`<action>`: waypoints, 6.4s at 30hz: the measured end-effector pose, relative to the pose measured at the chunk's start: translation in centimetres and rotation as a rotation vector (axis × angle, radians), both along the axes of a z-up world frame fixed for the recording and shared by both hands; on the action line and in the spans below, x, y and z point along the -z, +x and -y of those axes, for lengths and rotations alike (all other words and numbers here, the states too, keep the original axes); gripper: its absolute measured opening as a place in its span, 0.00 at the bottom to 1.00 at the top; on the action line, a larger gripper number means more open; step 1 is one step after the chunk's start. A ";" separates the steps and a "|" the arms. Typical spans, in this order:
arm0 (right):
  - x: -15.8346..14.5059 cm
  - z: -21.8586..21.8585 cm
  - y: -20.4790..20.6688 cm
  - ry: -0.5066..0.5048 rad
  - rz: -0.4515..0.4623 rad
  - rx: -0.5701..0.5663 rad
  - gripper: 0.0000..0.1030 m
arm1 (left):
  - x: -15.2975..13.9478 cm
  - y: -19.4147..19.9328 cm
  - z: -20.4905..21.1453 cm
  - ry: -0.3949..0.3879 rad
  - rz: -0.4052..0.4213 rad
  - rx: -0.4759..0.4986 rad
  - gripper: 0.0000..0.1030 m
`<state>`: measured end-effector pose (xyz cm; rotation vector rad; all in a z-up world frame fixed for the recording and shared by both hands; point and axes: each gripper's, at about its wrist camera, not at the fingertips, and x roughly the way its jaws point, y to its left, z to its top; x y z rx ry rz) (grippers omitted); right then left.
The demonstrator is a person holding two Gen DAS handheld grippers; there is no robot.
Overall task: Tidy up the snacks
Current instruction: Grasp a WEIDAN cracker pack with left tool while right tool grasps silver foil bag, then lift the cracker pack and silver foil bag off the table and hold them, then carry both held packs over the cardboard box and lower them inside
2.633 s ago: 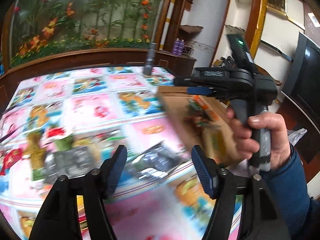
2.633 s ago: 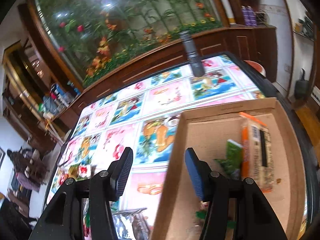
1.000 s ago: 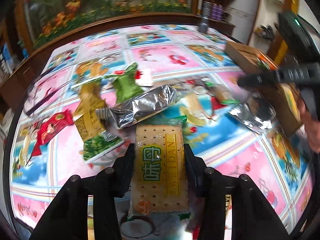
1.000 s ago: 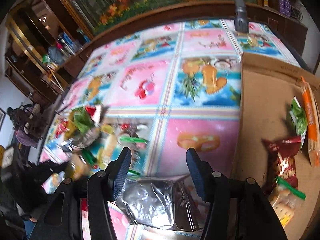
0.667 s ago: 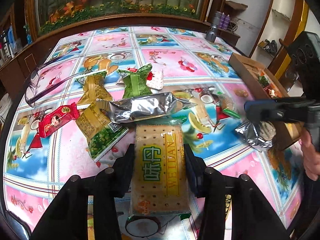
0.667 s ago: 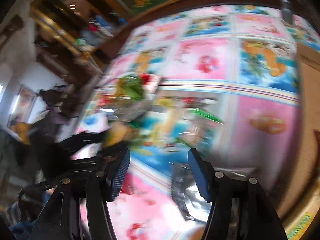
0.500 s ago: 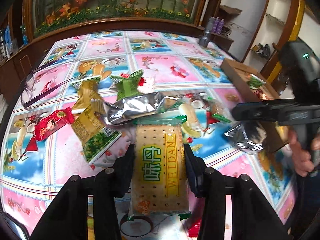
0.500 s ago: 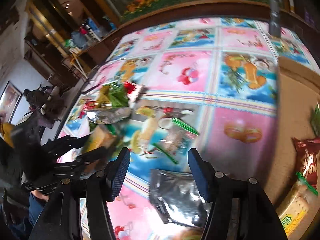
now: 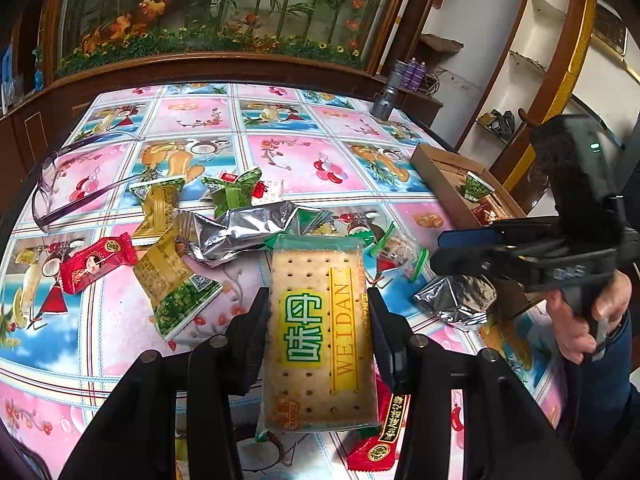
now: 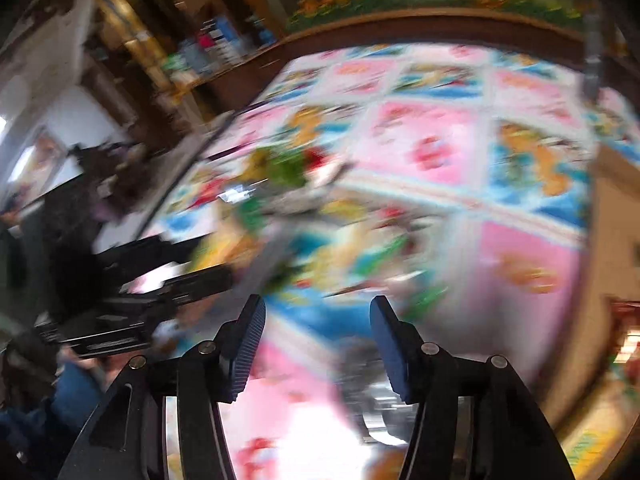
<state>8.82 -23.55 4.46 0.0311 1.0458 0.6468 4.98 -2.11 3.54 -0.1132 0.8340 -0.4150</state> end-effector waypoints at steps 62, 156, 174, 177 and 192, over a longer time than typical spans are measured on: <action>2.6 -2.3 -7.3 -0.261 0.055 0.255 0.61 | 1.5 -0.4 1.6 0.076 -0.075 0.051 0.12; -2.1 2.7 1.0 0.112 0.161 0.391 0.61 | -2.1 0.0 2.1 -0.084 0.081 -0.041 0.43; -4.0 12.0 2.1 0.314 0.127 0.556 0.61 | -2.8 1.1 9.4 -0.110 0.050 0.038 0.43; -4.5 14.4 2.1 0.335 0.133 0.601 0.61 | -3.3 1.4 12.0 -0.103 0.055 0.075 0.43; -4.4 24.3 1.4 0.351 0.102 0.877 0.61 | -1.8 2.5 23.8 -0.124 -0.007 0.222 0.43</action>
